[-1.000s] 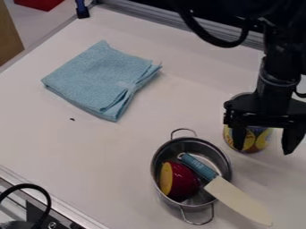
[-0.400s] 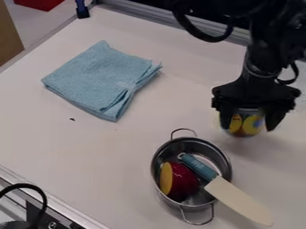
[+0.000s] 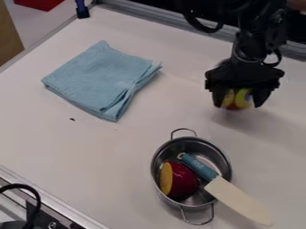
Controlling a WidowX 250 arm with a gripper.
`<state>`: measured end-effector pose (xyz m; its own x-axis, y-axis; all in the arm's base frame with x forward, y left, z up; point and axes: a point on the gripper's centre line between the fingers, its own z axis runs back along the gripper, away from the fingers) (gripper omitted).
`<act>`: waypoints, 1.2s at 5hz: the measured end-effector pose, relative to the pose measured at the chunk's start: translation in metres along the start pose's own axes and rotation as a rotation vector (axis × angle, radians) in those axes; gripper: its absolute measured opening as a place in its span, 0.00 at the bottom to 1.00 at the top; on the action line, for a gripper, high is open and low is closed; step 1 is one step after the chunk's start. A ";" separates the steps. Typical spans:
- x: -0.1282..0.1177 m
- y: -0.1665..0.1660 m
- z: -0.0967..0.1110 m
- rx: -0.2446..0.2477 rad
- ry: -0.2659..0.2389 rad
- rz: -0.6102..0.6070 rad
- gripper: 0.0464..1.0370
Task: Moving the can to the upper of the table .
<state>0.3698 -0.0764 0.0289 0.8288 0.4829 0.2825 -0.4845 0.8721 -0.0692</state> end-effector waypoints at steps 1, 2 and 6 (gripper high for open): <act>0.026 -0.003 -0.006 -0.005 -0.022 0.042 0.96; 0.047 -0.009 -0.013 -0.006 -0.054 0.065 0.96; 0.050 0.000 -0.015 0.010 0.012 0.087 0.96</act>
<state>0.4157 -0.0507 0.0287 0.7868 0.5580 0.2639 -0.5577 0.8258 -0.0833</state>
